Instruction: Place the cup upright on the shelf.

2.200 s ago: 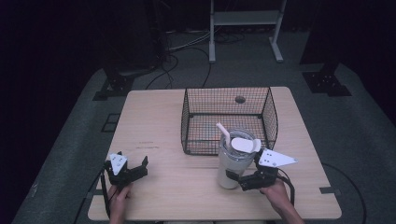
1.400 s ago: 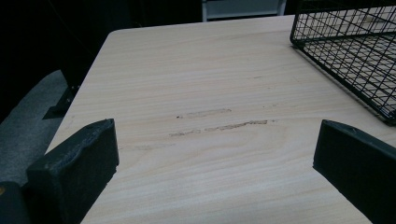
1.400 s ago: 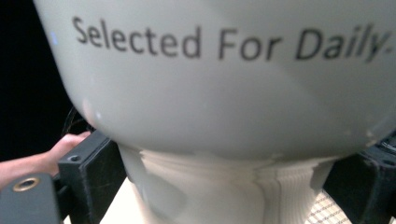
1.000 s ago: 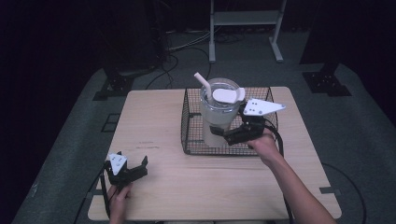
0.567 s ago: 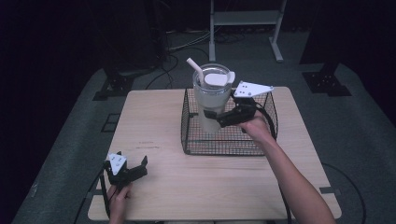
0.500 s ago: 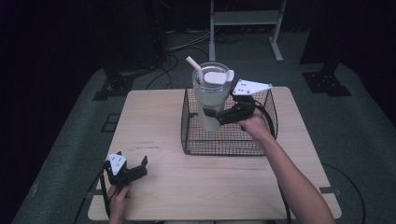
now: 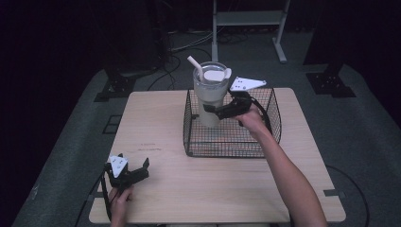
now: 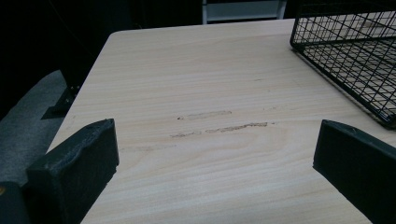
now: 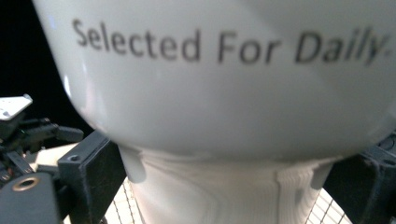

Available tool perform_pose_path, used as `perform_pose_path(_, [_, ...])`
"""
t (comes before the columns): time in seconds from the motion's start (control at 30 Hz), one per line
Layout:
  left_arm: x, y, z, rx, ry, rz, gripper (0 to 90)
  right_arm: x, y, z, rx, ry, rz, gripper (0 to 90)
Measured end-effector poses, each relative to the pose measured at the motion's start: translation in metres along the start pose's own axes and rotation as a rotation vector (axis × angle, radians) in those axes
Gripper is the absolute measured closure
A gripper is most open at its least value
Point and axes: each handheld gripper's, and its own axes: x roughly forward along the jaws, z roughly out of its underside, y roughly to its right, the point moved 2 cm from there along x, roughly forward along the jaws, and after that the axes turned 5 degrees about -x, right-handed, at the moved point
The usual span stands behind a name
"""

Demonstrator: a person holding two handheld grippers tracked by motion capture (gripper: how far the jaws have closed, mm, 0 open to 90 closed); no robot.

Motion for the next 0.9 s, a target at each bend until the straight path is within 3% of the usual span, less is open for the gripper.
perform_pose_path(0.47, [0.0,-0.001,0.0,-0.002,0.007,-0.001,0.0,0.029,0.013,0.039,0.063,-0.066,-0.04,8.5])
perform_pose_path(0.8, [-0.001,-0.003,0.0,-0.024,0.013,-0.001,0.0,0.039,0.024,0.063,0.081,-0.123,-0.036,8.4])
perform_pose_path(0.9, [-0.001,-0.002,0.0,-0.014,0.011,-0.001,0.0,0.041,0.026,0.068,0.082,-0.148,-0.028,8.4])
